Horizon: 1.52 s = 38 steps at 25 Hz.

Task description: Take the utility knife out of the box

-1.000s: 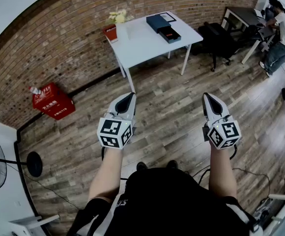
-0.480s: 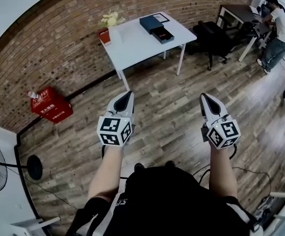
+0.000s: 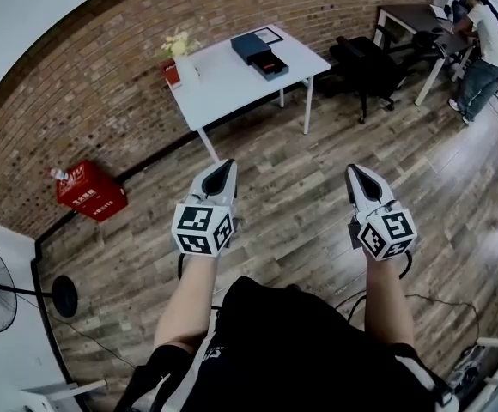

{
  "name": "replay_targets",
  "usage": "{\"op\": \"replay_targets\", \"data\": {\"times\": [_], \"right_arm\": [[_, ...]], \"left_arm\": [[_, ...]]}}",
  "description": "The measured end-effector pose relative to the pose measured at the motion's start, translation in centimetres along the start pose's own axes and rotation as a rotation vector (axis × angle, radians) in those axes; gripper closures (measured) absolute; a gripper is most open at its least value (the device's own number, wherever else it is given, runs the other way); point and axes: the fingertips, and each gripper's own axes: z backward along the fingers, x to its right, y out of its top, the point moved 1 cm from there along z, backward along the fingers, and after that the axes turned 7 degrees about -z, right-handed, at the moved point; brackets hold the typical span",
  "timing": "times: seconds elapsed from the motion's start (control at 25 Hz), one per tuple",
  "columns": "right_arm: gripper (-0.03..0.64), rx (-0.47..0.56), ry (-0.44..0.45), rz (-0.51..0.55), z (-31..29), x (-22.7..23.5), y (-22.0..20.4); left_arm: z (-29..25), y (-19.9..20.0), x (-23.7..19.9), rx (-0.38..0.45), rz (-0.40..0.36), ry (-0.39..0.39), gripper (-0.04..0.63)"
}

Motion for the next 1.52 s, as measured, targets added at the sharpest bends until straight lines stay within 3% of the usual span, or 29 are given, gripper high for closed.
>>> {"op": "replay_targets", "data": {"times": [0.36,0.68,0.96,1.28,1.52], "right_arm": [[0.581,-0.032,0.022,-0.009,-0.3,1.9,-1.0],[0.577,-0.065,0.013,0.014,-3.8,4.2,-1.1],[0.577,-0.097,0.031,0.026,-11.0,6.2,-1.2],[0.578,-0.156,0.049,-0.006,-22.0,8.5,-2.4],[0.591,-0.142,0.04,0.002,-29.9,9.4,-1.7]], "left_arm": [[-2.9,-1.6,2.3,-0.059,0.021,-0.038,0.588],[-7.1,-2.9,0.5,-0.071,0.053,-0.063,0.588],[-12.9,-3.2,-4.0,-0.064,0.071,-0.065,0.588],[-21.1,-3.6,-11.7,-0.081,0.092,-0.081,0.588],[-25.7,-3.3,-18.3,-0.074,0.096,-0.08,0.588]]}}
